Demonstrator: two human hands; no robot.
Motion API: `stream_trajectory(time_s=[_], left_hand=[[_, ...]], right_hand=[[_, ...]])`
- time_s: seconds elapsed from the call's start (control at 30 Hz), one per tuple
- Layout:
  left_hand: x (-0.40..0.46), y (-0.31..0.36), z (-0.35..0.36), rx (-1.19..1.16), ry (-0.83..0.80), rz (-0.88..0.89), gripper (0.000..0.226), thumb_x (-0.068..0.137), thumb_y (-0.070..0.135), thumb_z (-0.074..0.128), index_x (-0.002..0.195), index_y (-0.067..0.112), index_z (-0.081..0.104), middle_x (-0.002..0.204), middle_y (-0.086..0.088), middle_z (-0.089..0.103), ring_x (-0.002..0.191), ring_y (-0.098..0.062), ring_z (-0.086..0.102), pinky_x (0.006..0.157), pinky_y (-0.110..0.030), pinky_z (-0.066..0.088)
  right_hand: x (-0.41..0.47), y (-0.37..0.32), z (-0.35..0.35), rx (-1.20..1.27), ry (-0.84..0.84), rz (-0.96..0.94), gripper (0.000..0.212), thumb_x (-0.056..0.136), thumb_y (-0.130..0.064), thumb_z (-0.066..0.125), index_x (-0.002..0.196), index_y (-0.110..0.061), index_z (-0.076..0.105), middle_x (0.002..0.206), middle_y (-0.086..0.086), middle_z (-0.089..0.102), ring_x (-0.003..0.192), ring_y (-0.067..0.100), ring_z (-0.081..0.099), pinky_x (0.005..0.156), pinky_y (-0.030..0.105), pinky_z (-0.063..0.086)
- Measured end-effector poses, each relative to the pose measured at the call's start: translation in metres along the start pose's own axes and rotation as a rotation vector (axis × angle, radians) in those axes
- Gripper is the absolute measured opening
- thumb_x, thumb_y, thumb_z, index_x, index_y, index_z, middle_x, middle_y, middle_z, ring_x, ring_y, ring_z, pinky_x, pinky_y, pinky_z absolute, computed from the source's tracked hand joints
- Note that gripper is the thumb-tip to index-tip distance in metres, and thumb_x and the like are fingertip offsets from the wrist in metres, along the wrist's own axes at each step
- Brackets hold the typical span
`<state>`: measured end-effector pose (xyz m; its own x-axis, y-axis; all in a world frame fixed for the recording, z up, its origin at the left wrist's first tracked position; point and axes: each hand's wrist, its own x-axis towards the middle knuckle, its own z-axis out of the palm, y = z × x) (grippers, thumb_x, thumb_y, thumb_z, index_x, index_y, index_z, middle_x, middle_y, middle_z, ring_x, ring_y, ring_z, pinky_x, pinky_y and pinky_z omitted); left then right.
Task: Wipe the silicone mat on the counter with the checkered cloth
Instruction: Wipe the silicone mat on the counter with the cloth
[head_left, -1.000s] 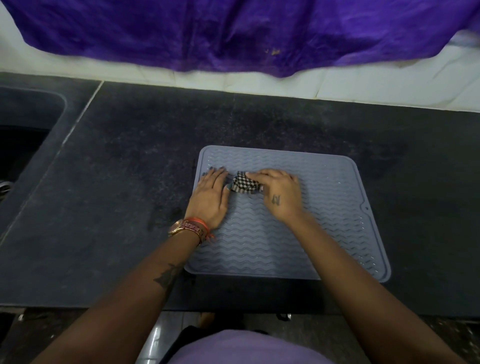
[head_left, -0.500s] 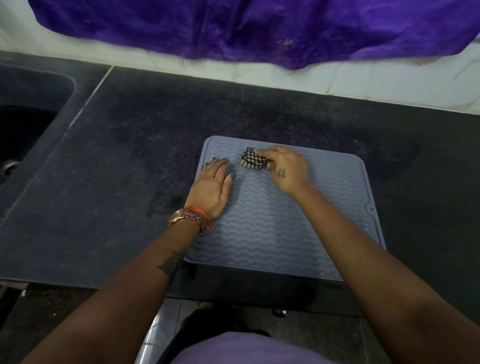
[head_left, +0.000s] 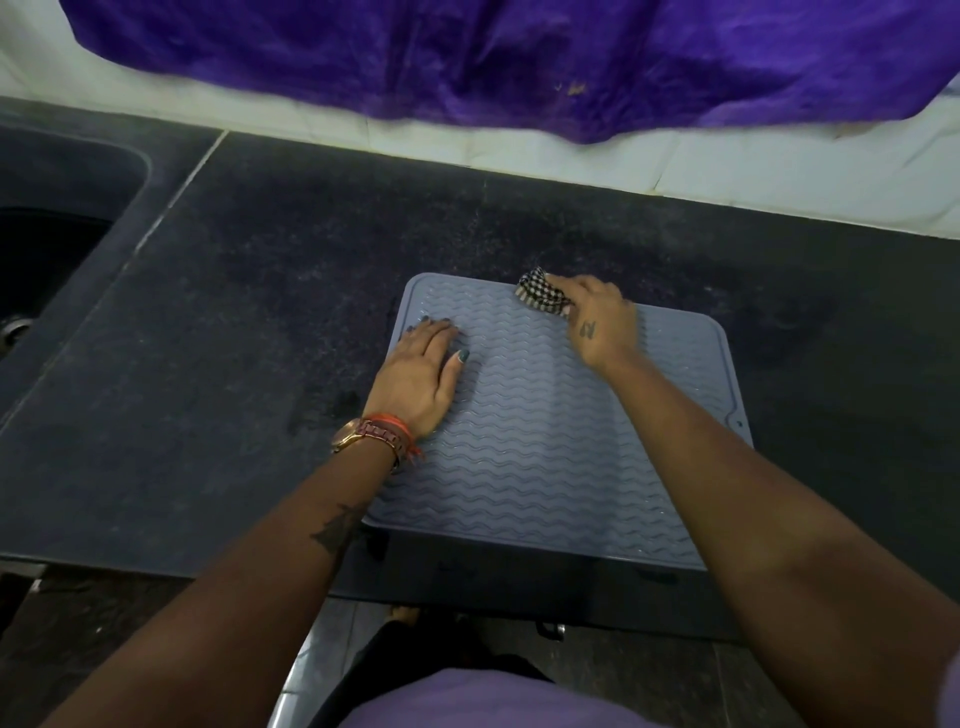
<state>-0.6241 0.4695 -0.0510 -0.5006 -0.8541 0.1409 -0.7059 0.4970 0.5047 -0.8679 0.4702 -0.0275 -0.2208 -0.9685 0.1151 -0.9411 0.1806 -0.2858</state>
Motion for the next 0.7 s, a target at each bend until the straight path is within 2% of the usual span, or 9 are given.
stream_trajectory(time_s=[0.1, 0.2, 0.27, 0.4, 0.47, 0.57, 0.7], left_hand=[[0.0, 0.001, 0.0, -0.002, -0.005, -0.003, 0.057, 0.093, 0.041, 0.024, 0.138, 0.011, 0.04, 0.147, -0.01, 0.039, 0.14, -0.023, 0.029, 0.119, -0.034, 0.016], [0.0, 0.002, 0.0, 0.002, -0.003, -0.007, 0.058, 0.092, 0.043, 0.025, 0.138, 0.011, 0.04, 0.147, -0.009, 0.039, 0.14, -0.023, 0.029, 0.118, -0.034, 0.017], [0.0, 0.002, -0.001, 0.001, -0.005, -0.007, 0.058, 0.092, 0.044, 0.025, 0.138, 0.011, 0.04, 0.147, -0.009, 0.039, 0.139, -0.023, 0.029, 0.118, -0.036, 0.018], [0.0, 0.001, 0.0, 0.004, -0.001, -0.002, 0.054, 0.094, 0.044, 0.032, 0.138, 0.012, 0.04, 0.147, -0.009, 0.04, 0.139, -0.023, 0.03, 0.118, -0.038, 0.02], [0.0, 0.0, 0.001, 0.015, 0.007, -0.004, 0.052, 0.095, 0.042, 0.039, 0.138, 0.013, 0.04, 0.147, -0.008, 0.039, 0.139, -0.023, 0.029, 0.118, -0.038, 0.02], [0.0, -0.001, 0.002, 0.019, 0.012, -0.006, 0.052, 0.093, 0.042, 0.043, 0.137, 0.014, 0.041, 0.147, -0.007, 0.039, 0.14, -0.022, 0.029, 0.118, -0.036, 0.02], [0.0, 0.0, 0.002, 0.009, 0.032, 0.01, 0.051, 0.092, 0.04, 0.047, 0.135, 0.012, 0.044, 0.147, -0.007, 0.04, 0.139, -0.022, 0.029, 0.118, -0.034, 0.017]], right_hand=[[0.009, 0.009, -0.013, 0.136, -0.018, -0.026, 0.046, 0.089, 0.0, 0.048, 0.129, -0.022, 0.054, 0.129, 0.01, 0.056, 0.116, 0.029, 0.052, 0.099, 0.04, 0.044], [0.0, 0.023, -0.012, 0.075, 0.053, 0.043, 0.045, 0.091, -0.002, 0.045, 0.131, -0.023, 0.052, 0.132, 0.01, 0.054, 0.117, 0.032, 0.05, 0.099, 0.042, 0.043], [-0.011, 0.028, -0.009, 0.018, 0.019, 0.051, 0.045, 0.093, -0.007, 0.045, 0.135, -0.024, 0.047, 0.137, 0.01, 0.049, 0.121, 0.032, 0.044, 0.103, 0.042, 0.038], [-0.004, 0.028, -0.024, 0.139, 0.043, 0.011, 0.046, 0.088, 0.002, 0.046, 0.128, -0.018, 0.055, 0.128, 0.014, 0.057, 0.115, 0.032, 0.053, 0.101, 0.036, 0.042], [-0.015, 0.028, -0.022, 0.101, 0.089, 0.006, 0.046, 0.088, 0.001, 0.046, 0.128, -0.02, 0.055, 0.127, 0.013, 0.057, 0.113, 0.032, 0.053, 0.1, 0.04, 0.043], [-0.038, 0.03, -0.008, 0.003, 0.043, 0.001, 0.046, 0.092, -0.006, 0.046, 0.134, -0.025, 0.048, 0.137, 0.007, 0.05, 0.122, 0.029, 0.045, 0.104, 0.044, 0.035], [-0.032, 0.028, -0.02, 0.137, 0.046, -0.035, 0.05, 0.085, 0.007, 0.047, 0.129, -0.017, 0.055, 0.128, 0.013, 0.057, 0.115, 0.032, 0.052, 0.102, 0.039, 0.041]])
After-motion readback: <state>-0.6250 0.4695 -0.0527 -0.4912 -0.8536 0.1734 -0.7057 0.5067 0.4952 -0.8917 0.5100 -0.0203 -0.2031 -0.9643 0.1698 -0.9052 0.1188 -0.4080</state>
